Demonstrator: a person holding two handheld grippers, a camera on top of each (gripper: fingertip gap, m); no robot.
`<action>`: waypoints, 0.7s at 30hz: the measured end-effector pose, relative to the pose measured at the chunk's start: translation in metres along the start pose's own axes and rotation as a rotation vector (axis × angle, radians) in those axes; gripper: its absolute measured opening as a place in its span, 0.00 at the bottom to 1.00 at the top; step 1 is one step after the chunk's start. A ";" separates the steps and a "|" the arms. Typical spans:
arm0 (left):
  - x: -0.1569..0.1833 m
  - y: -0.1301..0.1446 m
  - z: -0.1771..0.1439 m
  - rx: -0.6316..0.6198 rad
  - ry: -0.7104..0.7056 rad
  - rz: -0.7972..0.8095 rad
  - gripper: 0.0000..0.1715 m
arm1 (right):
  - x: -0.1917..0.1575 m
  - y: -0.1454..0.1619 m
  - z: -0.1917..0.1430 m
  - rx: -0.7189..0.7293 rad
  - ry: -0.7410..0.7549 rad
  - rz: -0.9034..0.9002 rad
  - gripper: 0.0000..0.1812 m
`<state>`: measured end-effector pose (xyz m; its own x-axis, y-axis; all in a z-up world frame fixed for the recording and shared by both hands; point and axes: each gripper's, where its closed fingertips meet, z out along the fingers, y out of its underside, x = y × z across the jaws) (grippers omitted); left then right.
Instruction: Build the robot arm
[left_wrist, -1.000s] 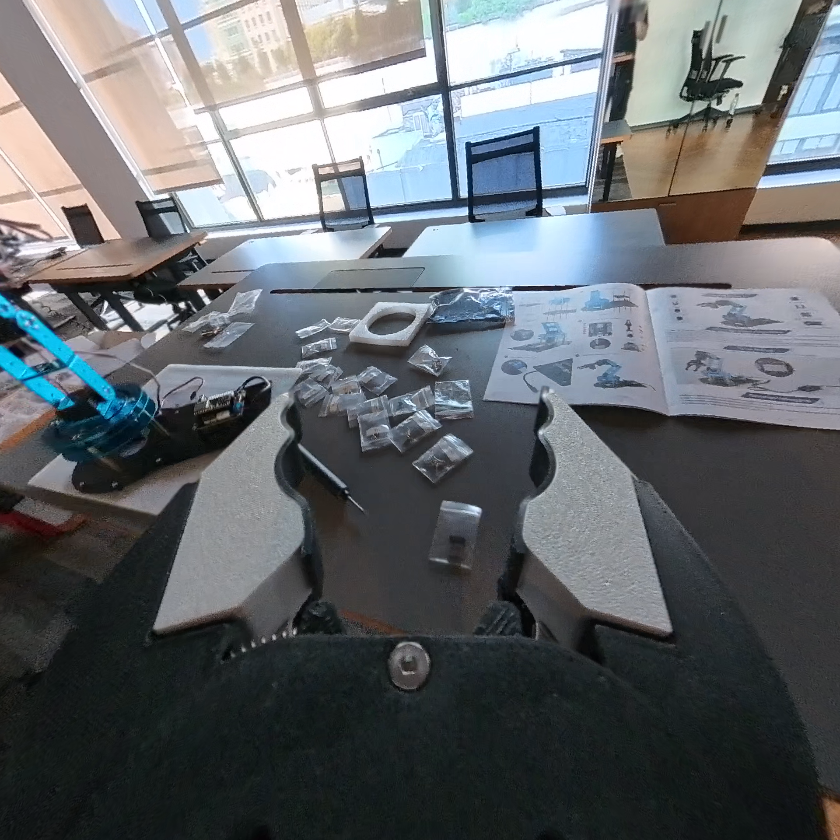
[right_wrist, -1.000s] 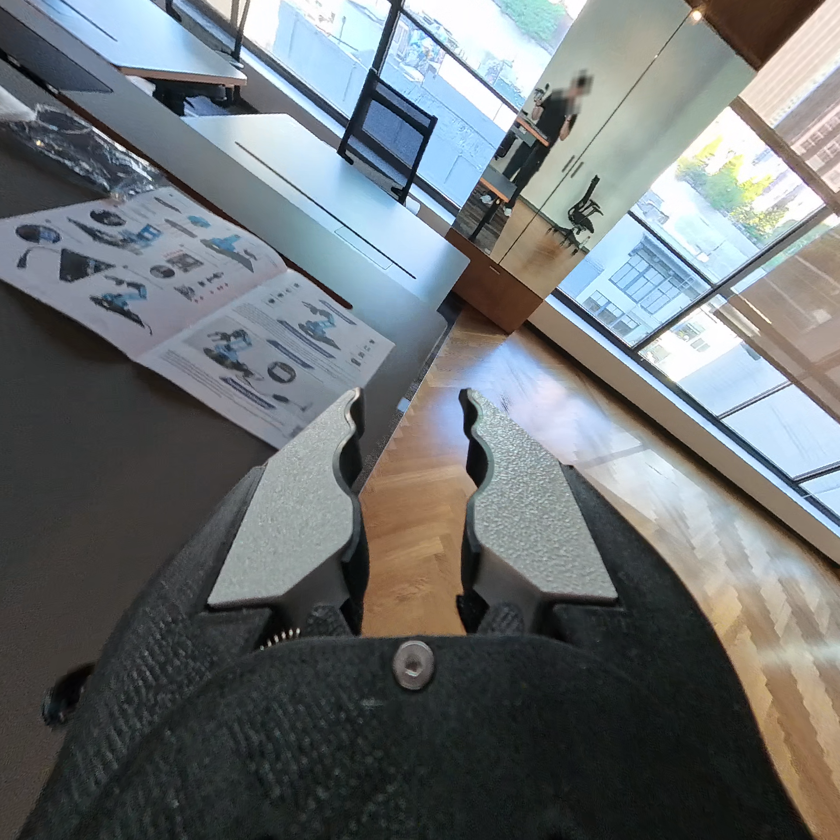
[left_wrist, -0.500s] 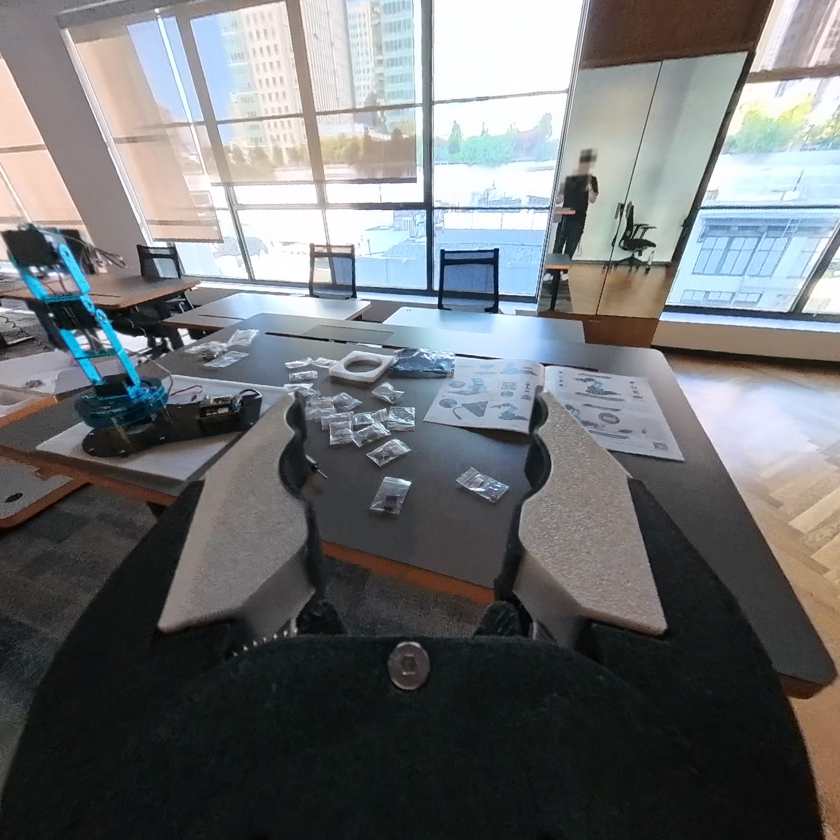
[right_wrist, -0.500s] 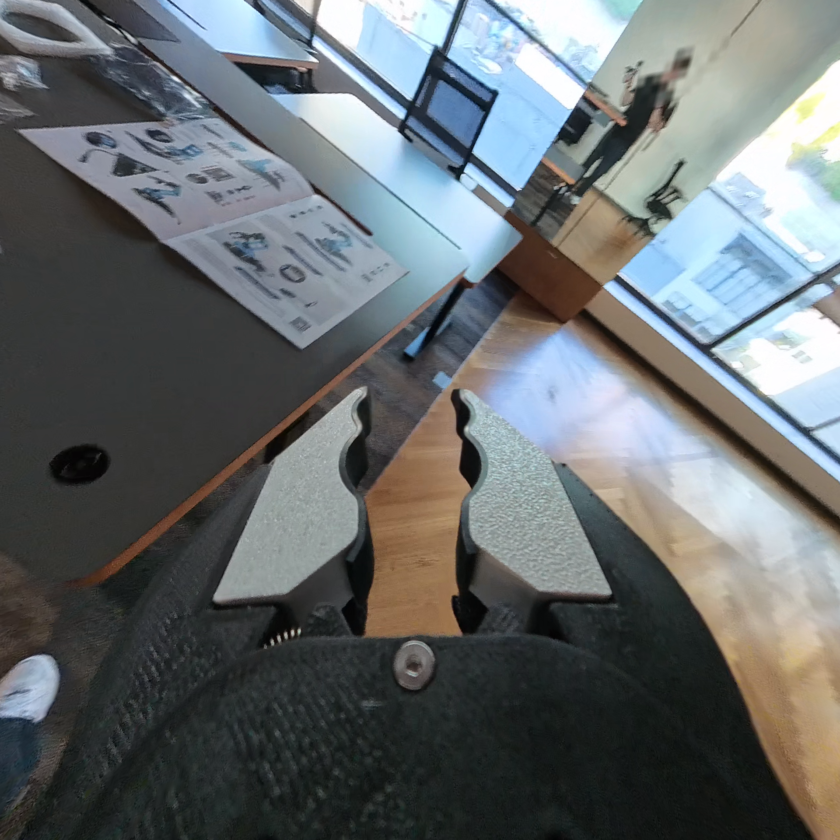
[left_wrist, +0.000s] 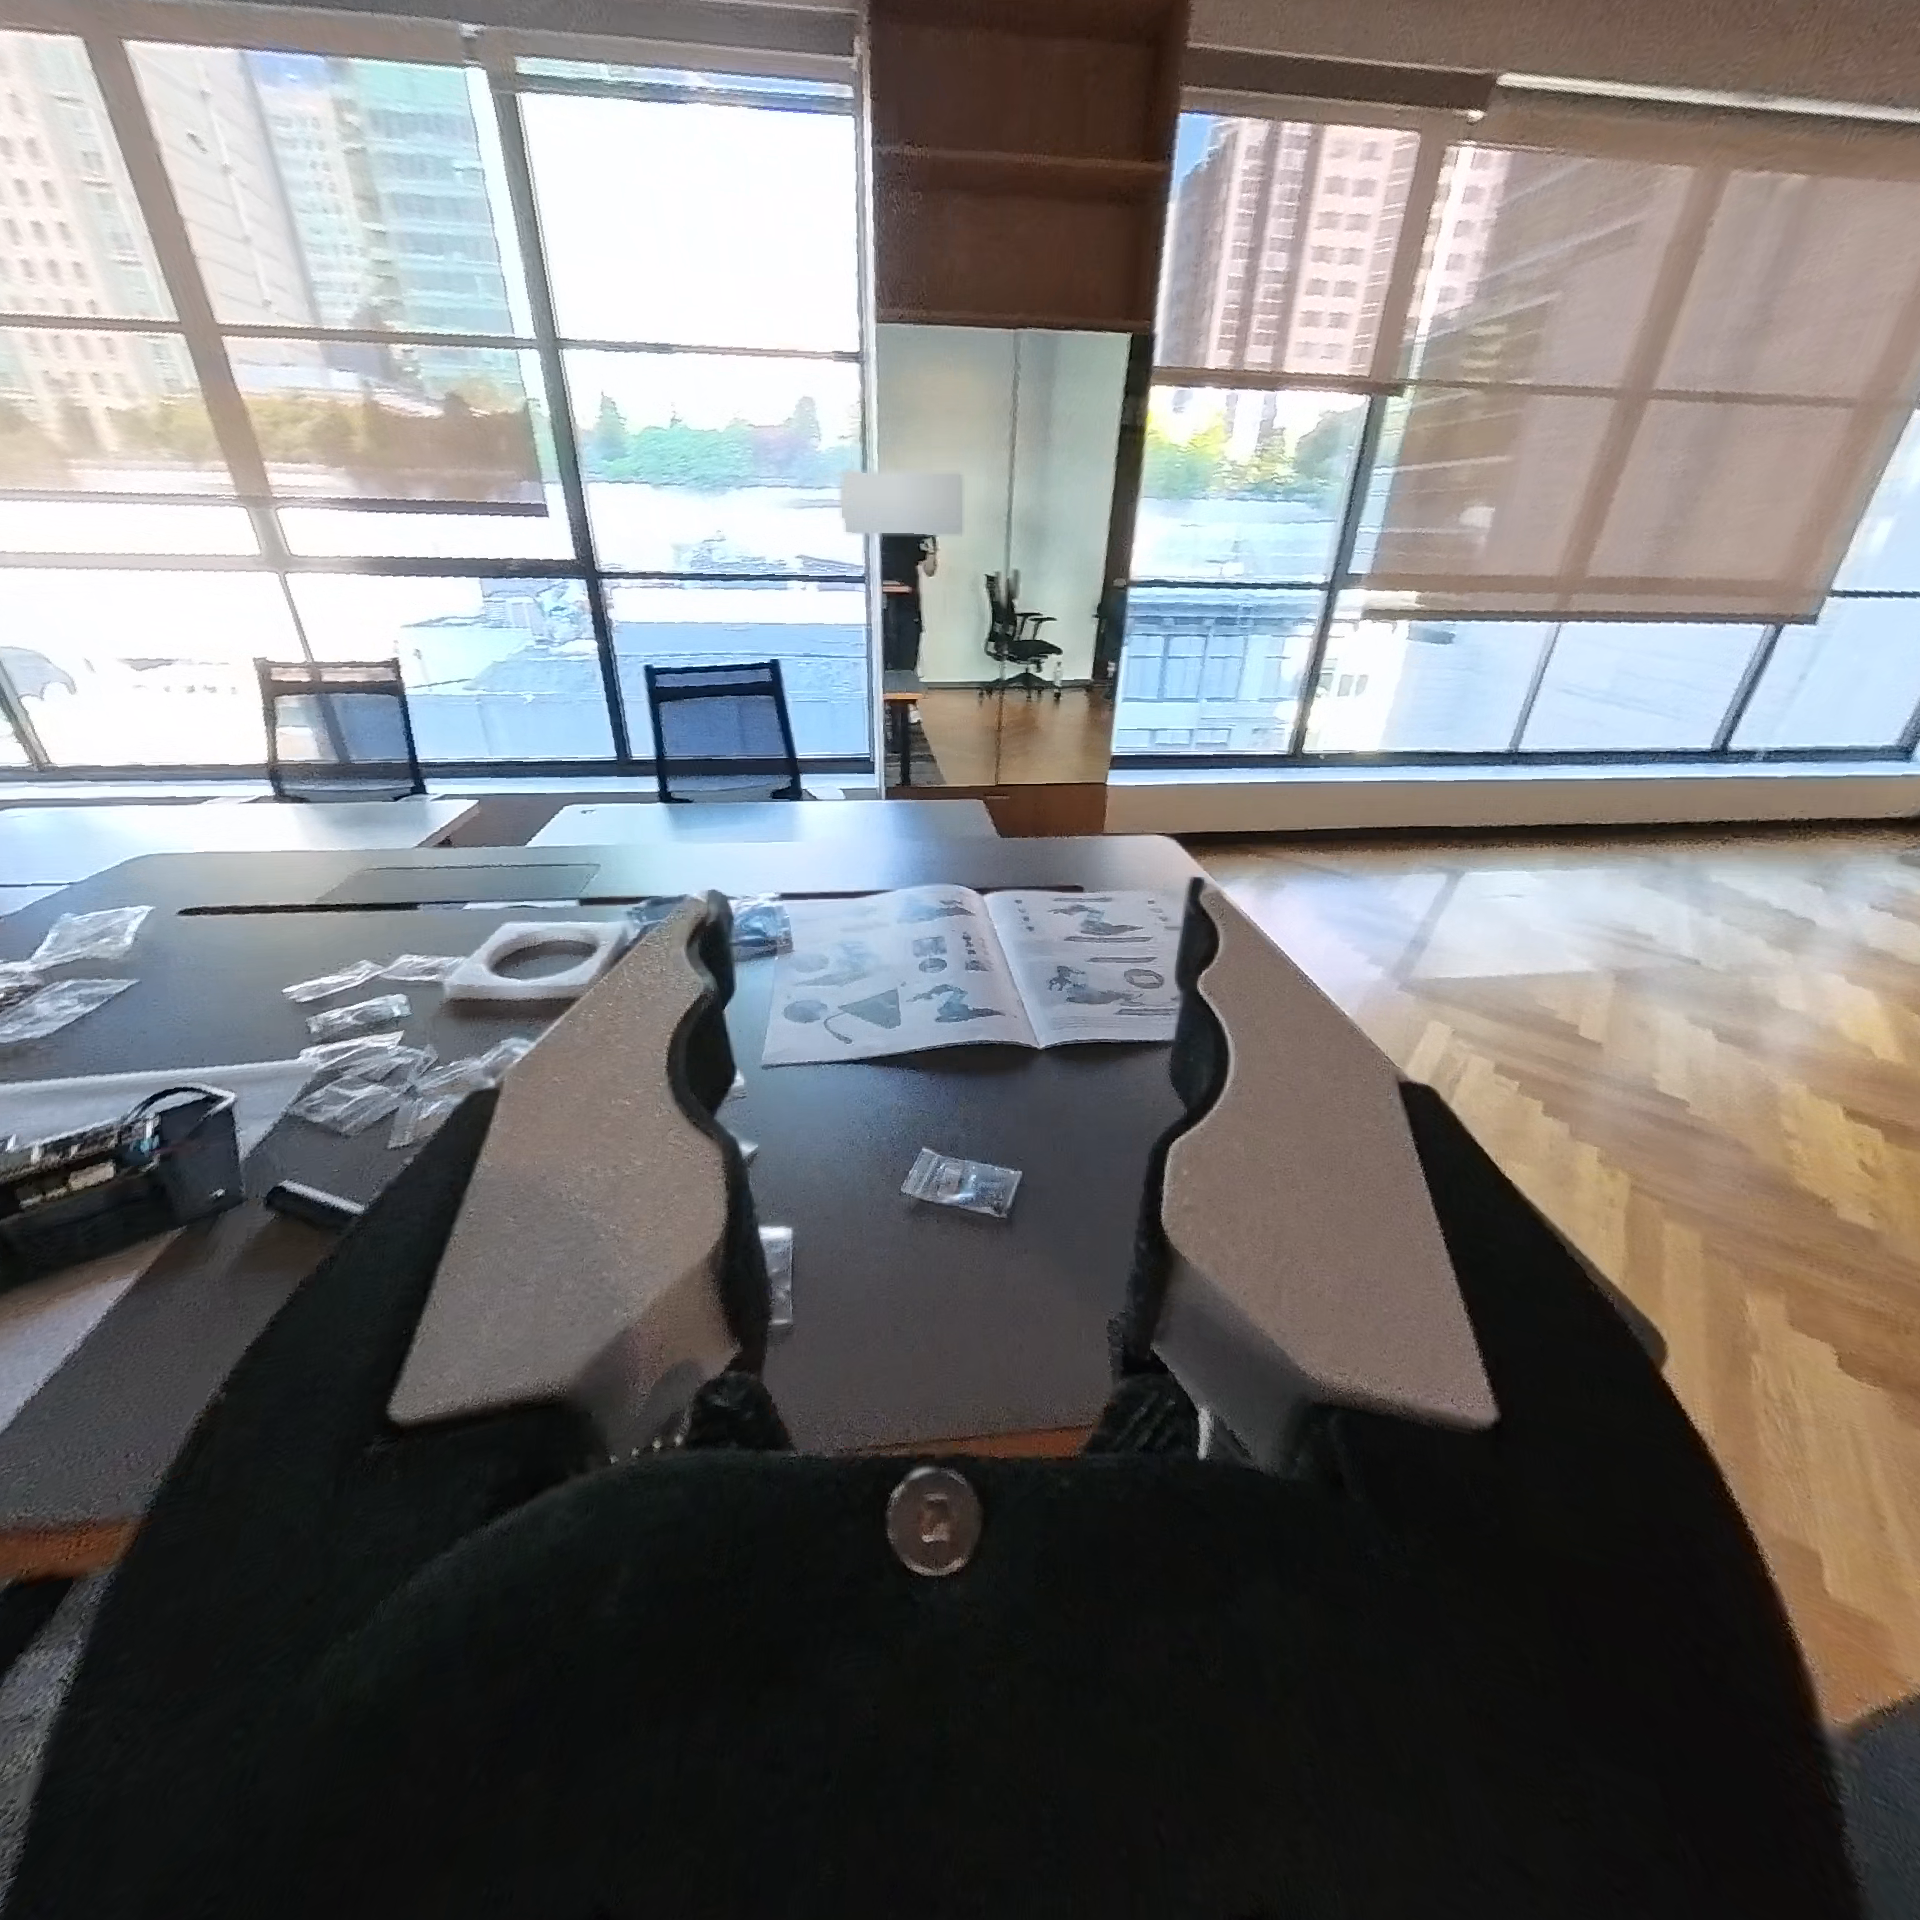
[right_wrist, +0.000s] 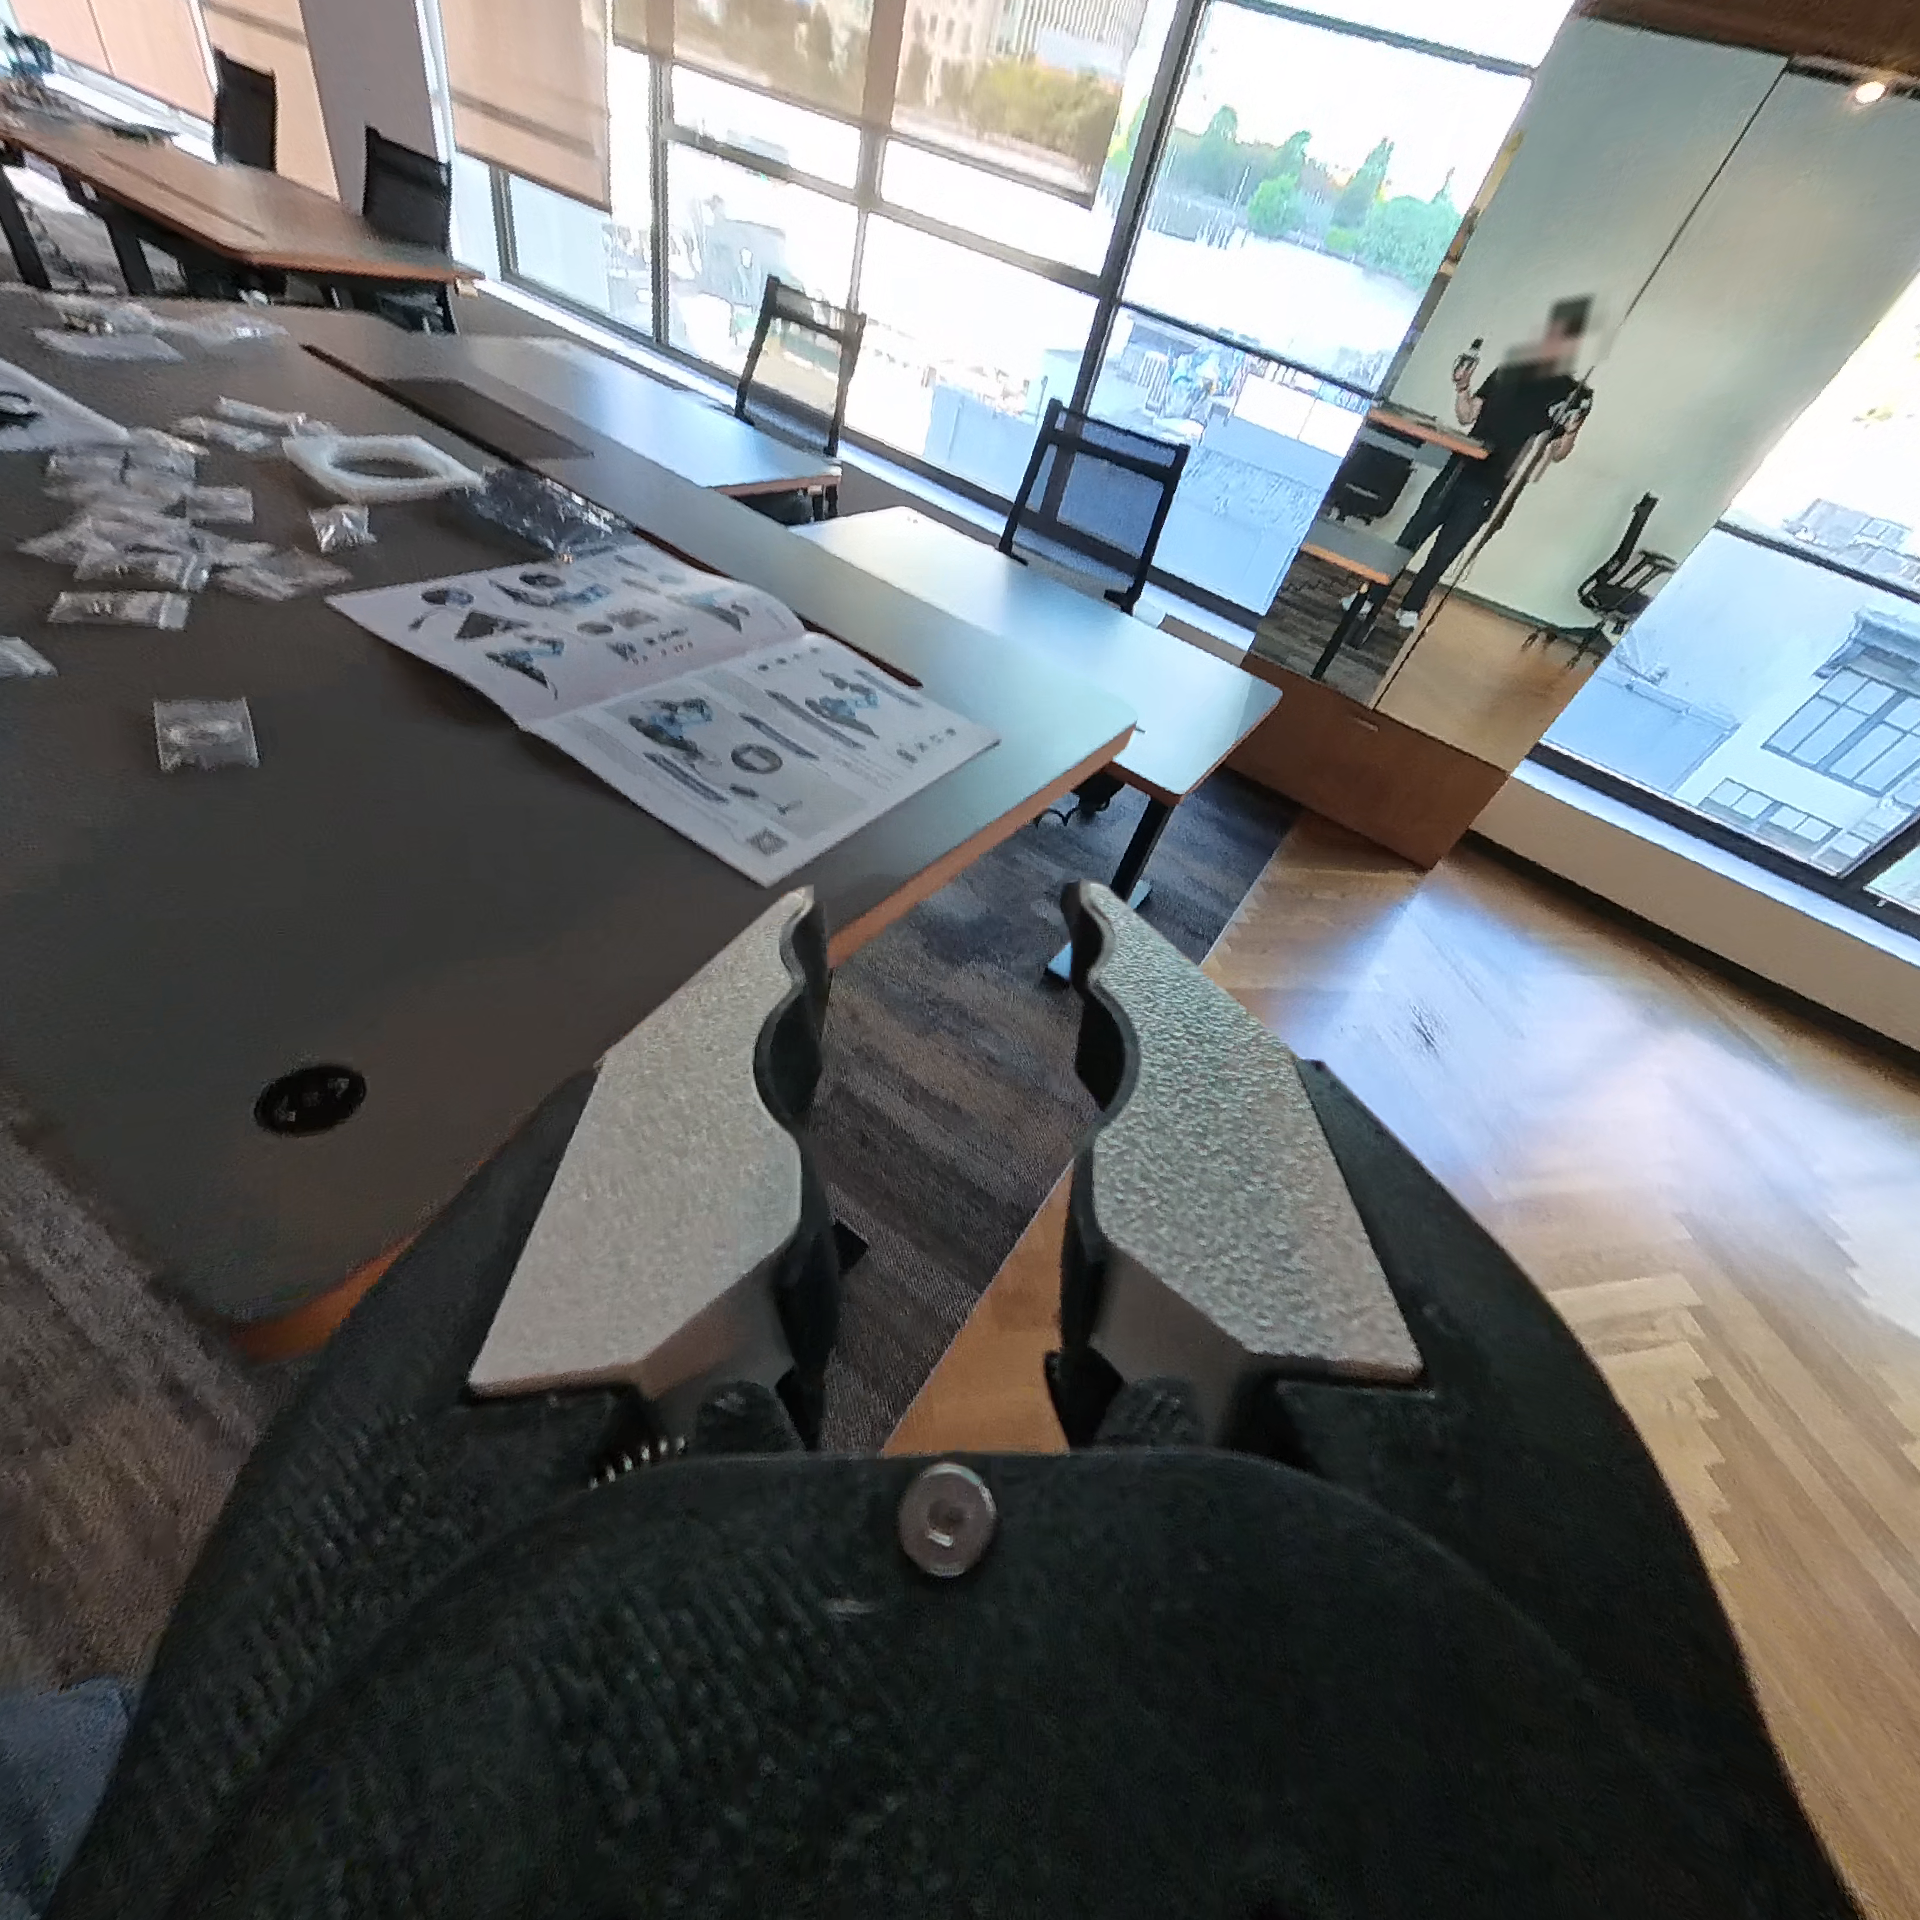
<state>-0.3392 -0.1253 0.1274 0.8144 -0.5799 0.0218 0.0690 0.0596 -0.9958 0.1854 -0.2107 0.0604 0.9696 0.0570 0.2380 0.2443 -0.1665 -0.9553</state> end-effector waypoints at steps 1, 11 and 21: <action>-0.006 0.001 0.009 0.001 0.040 0.004 0.50 | -0.002 -0.005 0.007 0.017 0.013 0.005 0.27; -0.085 0.011 0.116 -0.080 0.310 0.167 0.36 | -0.055 -0.048 0.105 0.088 0.089 -0.047 0.04; -0.111 0.021 0.183 -0.116 0.441 0.197 0.28 | -0.051 -0.060 0.154 0.026 0.153 -0.040 0.00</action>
<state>-0.3228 0.0894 0.1202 0.4825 -0.8567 -0.1821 -0.1466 0.1260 -0.9811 0.1193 -0.0521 0.0782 0.9504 -0.0881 0.2983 0.2845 -0.1417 -0.9481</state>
